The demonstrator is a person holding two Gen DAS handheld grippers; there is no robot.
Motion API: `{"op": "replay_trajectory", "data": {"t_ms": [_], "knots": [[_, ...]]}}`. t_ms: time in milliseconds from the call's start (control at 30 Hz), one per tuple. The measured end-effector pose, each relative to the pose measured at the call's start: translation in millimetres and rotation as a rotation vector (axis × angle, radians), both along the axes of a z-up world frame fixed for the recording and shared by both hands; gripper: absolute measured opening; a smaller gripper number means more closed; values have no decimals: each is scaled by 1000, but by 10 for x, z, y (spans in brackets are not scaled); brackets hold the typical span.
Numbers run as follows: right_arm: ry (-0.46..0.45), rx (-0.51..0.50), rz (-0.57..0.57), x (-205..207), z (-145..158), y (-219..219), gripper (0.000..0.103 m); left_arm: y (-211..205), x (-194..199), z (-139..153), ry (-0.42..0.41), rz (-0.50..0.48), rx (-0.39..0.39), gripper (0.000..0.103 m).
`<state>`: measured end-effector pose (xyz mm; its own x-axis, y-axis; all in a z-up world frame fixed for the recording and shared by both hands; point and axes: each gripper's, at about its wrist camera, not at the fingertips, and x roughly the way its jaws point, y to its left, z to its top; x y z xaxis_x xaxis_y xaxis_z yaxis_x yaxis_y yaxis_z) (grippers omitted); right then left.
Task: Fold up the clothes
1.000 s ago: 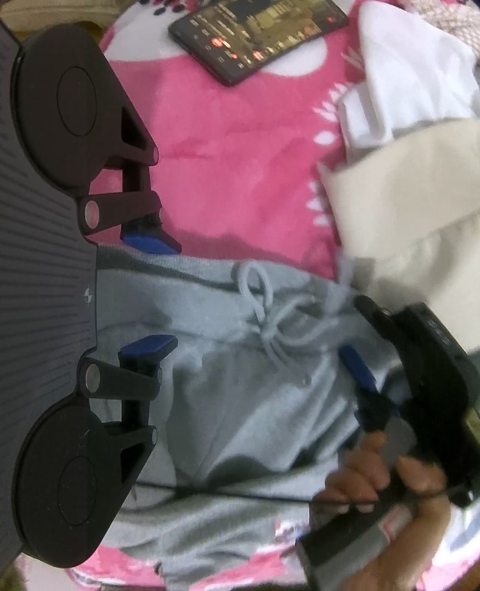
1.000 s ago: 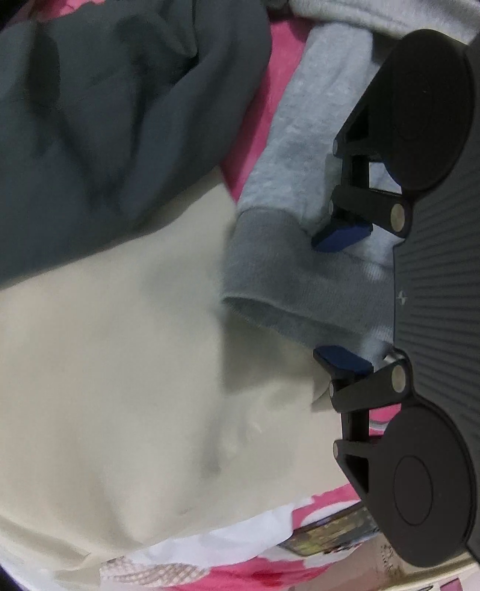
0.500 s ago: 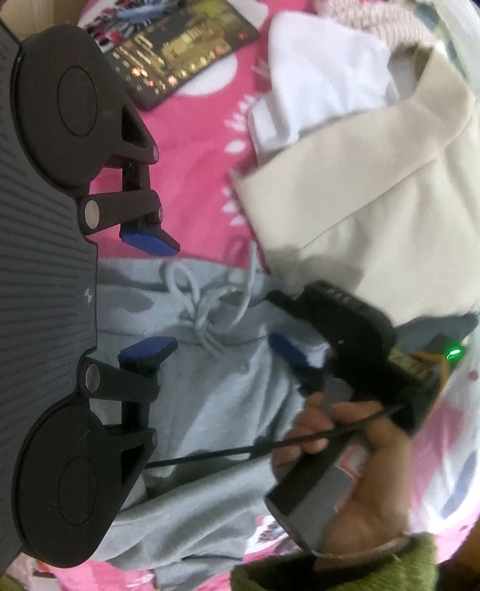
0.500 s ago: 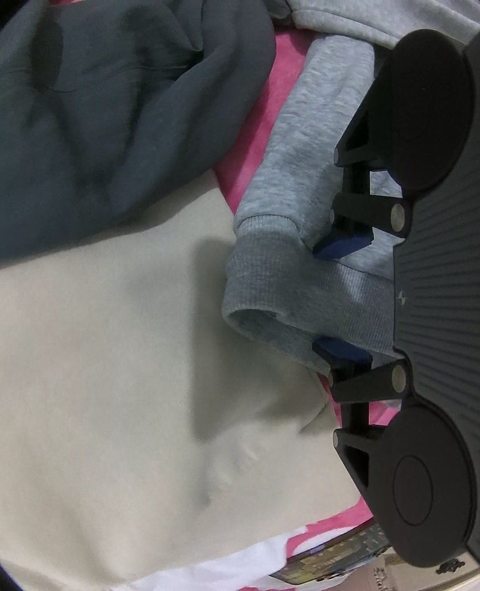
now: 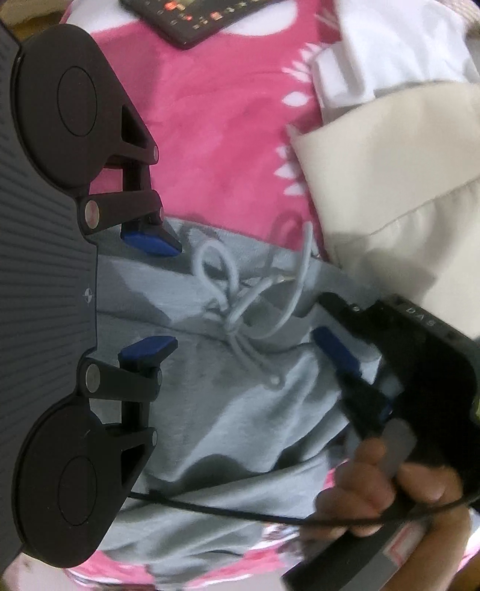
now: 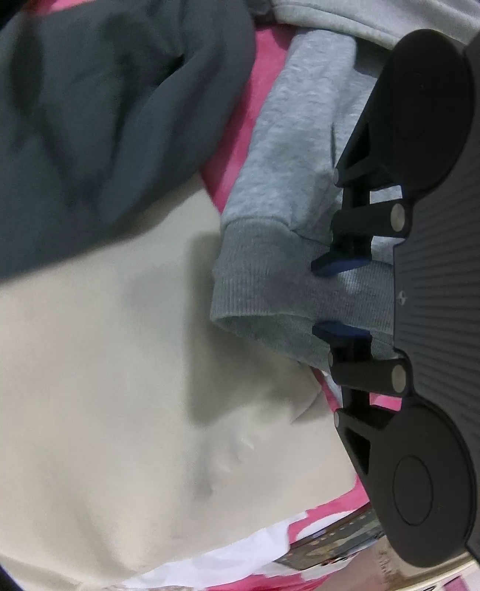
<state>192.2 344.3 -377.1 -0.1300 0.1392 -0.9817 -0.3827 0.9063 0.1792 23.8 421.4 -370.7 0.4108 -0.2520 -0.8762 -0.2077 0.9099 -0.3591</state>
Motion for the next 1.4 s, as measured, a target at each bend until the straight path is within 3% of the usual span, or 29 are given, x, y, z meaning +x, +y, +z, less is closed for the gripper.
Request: {"op": "replay_trajectory", "data": {"t_ms": [33, 100, 200, 233, 300, 367, 700, 800, 900, 1000, 1100, 1167, 1233, 1300, 1367, 1400], "knots": [[6, 1, 19, -16, -10, 20, 50, -3, 7, -7, -2, 7, -3, 47], [12, 3, 49, -51, -21, 34, 49, -42, 3, -2, -4, -4, -6, 42], [-3, 11, 49, -112, 3, -76, 31, -120, 0, 27, -7, -34, -7, 31], [-8, 14, 50, -133, 11, -112, 29, -146, -6, 52, -11, -42, 1, 22], [-22, 19, 54, -172, 29, -184, 4, -174, -37, 95, -21, -42, 23, 8], [-32, 57, 47, -204, 57, -269, 0, -164, -76, 127, -30, -19, 33, 5], [-74, 202, 37, -325, 361, -311, 0, 76, -335, 479, -121, 96, 32, 3], [-79, 203, 26, 36, 389, -62, 0, 128, -344, 418, -105, 106, 17, 3], [-71, 203, 14, 553, 400, -75, 0, 169, -323, 299, -80, 127, 0, 4], [-106, 177, 51, 560, 517, -94, 0, 211, -302, 180, -56, 148, -17, 4], [-283, 192, 249, 347, 666, 91, 4, 206, -301, 147, -46, 139, -12, 4], [-416, 185, 460, 182, 724, 167, 12, 198, -310, 161, -51, 137, -5, 4], [-524, 132, 679, 26, 630, 219, 41, 190, -319, 176, -56, 136, 2, 4], [-605, 87, 877, -103, 501, 262, 41, 182, -328, 191, -62, 134, 8, 4], [-617, 90, 983, -123, 349, 298, 39, 174, -337, 206, -67, 132, 15, 4], [-618, 103, 1009, -115, 310, 314, 26, 170, -341, 213, -70, 132, 18, 4]]}}
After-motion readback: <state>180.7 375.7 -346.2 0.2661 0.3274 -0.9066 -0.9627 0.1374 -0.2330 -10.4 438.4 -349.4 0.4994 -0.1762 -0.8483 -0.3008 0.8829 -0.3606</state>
